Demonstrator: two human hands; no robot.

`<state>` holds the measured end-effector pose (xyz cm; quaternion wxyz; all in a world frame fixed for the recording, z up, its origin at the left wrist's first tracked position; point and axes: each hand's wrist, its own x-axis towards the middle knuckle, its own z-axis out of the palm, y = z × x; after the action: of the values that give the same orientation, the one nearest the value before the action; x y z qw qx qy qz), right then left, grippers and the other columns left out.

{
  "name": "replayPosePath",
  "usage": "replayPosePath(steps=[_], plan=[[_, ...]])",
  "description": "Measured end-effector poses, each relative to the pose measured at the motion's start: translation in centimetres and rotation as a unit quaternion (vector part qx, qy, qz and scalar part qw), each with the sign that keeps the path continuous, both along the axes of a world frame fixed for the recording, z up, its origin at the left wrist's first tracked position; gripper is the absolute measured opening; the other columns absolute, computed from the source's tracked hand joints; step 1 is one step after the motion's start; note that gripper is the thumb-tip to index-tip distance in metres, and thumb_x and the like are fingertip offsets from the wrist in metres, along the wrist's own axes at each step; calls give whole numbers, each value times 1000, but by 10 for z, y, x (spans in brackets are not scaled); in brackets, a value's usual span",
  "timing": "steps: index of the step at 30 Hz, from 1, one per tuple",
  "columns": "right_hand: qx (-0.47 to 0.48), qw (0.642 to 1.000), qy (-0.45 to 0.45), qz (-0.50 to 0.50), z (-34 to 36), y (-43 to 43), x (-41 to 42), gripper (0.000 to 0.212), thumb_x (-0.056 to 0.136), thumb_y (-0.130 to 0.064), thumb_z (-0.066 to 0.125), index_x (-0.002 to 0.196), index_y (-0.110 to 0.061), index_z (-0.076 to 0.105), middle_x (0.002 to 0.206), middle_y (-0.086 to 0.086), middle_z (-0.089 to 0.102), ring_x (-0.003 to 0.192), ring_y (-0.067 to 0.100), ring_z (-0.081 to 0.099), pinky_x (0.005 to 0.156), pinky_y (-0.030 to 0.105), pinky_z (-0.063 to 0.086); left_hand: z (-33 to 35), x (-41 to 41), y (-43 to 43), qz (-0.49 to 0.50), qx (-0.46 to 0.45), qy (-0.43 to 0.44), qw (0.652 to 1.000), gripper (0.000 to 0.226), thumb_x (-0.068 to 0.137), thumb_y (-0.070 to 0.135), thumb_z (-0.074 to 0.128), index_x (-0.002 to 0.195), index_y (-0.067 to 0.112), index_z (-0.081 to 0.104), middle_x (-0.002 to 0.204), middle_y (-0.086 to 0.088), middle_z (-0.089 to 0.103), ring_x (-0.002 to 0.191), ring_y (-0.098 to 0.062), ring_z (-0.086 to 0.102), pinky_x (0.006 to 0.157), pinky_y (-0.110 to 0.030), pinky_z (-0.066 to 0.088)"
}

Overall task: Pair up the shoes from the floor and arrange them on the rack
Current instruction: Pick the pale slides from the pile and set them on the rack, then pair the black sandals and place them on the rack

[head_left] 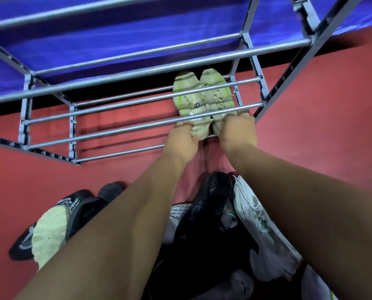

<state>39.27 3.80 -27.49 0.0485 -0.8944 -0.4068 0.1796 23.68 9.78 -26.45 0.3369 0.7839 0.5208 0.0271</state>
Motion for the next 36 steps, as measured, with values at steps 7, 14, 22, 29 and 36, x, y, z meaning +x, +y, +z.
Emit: replayPosePath(steps=[7, 14, 22, 29, 36], plan=[[-45, 996, 0, 77, 24, -12, -11, 30, 96, -24, 60, 124, -15, 60, 132, 17, 46, 120, 44, 46, 95, 48, 48, 0, 7, -2, 59, -18, -26, 998, 43, 95, 27, 75, 134, 13, 64, 129, -6, 67, 115, -25, 66, 96, -29, 51], [-30, 996, -64, 61, 29, -16, -8, 35, 99, -1, 53, 133, -4, 58, 130, 24, 47, 125, 44, 46, 92, 48, 53, 4, 11, -5, 63, -4, -32, 997, 33, 100, 20, 69, 132, 11, 68, 124, -8, 71, 114, -26, 66, 98, -28, 49], [-71, 993, -83, 51, 31, -13, -10, 36, 100, -3, 53, 135, -11, 57, 131, 19, 49, 122, 44, 52, 83, 50, 54, 2, 12, -1, 48, -45, -24, 998, 47, 102, 25, 67, 146, 11, 58, 135, -9, 67, 125, -27, 62, 104, -28, 46], [-44, 994, -75, 66, 29, -23, -4, 36, 99, -7, 55, 132, -21, 56, 129, 13, 47, 109, 42, 57, 72, 44, 43, 4, 0, -5, -2, -18, -18, 1000, 48, 101, 13, 58, 148, 18, 55, 148, -4, 57, 134, -27, 56, 113, -34, 44], [84, 993, -70, 47, 30, -60, -24, 55, 81, -5, 63, 134, -16, 49, 132, 15, 44, 95, 41, 56, 75, 43, 44, 2, -44, -54, 46, 20, -84, 995, 41, 93, 5, 59, 133, 12, 64, 130, -5, 62, 110, -26, 66, 101, -38, 52]])
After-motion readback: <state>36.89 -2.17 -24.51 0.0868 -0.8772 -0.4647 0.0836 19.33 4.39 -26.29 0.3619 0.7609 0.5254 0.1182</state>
